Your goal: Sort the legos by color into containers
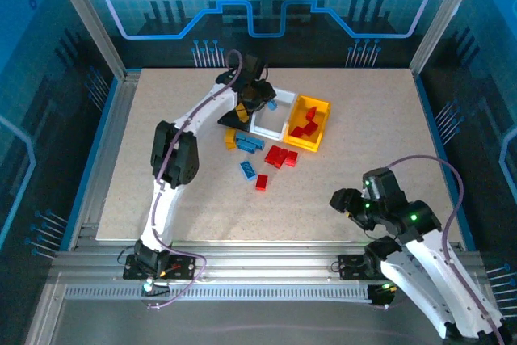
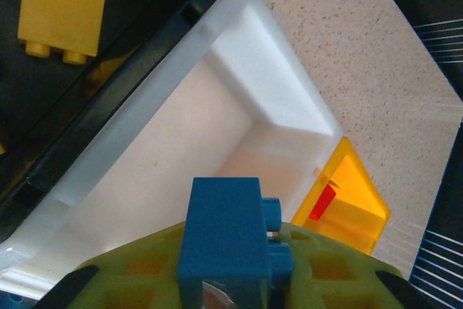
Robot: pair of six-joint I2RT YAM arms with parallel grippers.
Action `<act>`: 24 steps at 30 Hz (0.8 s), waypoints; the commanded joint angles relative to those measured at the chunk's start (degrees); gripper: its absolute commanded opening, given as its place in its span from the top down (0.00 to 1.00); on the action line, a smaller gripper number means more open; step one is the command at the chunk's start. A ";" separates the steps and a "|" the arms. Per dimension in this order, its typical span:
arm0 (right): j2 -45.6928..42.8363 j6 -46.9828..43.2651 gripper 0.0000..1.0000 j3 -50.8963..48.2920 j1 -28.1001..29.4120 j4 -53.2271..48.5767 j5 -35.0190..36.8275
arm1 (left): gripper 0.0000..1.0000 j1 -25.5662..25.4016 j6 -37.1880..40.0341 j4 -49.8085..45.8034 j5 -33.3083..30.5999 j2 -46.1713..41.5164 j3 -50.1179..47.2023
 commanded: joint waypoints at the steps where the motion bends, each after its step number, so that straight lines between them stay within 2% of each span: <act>1: -0.19 -1.93 0.36 -0.10 0.39 -2.39 0.99 | 0.80 -1.92 2.47 -4.85 -4.31 1.47 3.99; 4: 2.96 -7.16 0.36 -1.43 0.35 0.01 -1.66 | 0.75 -3.10 4.74 -5.34 -5.78 2.10 4.52; 7: 6.97 -9.08 0.36 0.20 0.35 -1.02 -3.85 | 0.64 -3.33 3.70 -7.17 -5.69 2.72 4.54; 12: 9.74 -11.70 0.35 1.87 0.26 2.88 -3.86 | 0.50 -3.31 5.55 -5.48 -3.90 4.15 6.48; 16: 14.99 -11.05 0.35 2.96 0.22 3.45 -3.08 | 0.44 -3.90 10.93 -8.10 -2.76 2.30 7.40; 20: 15.30 -7.10 0.35 0.19 0.54 10.56 -5.54 | 0.39 -4.72 17.71 -9.56 -4.59 -8.37 -2.96; 24: 21.35 -11.63 0.35 3.87 0.18 9.44 -5.94 | 0.38 -5.49 19.55 -10.37 -5.56 -21.29 -20.93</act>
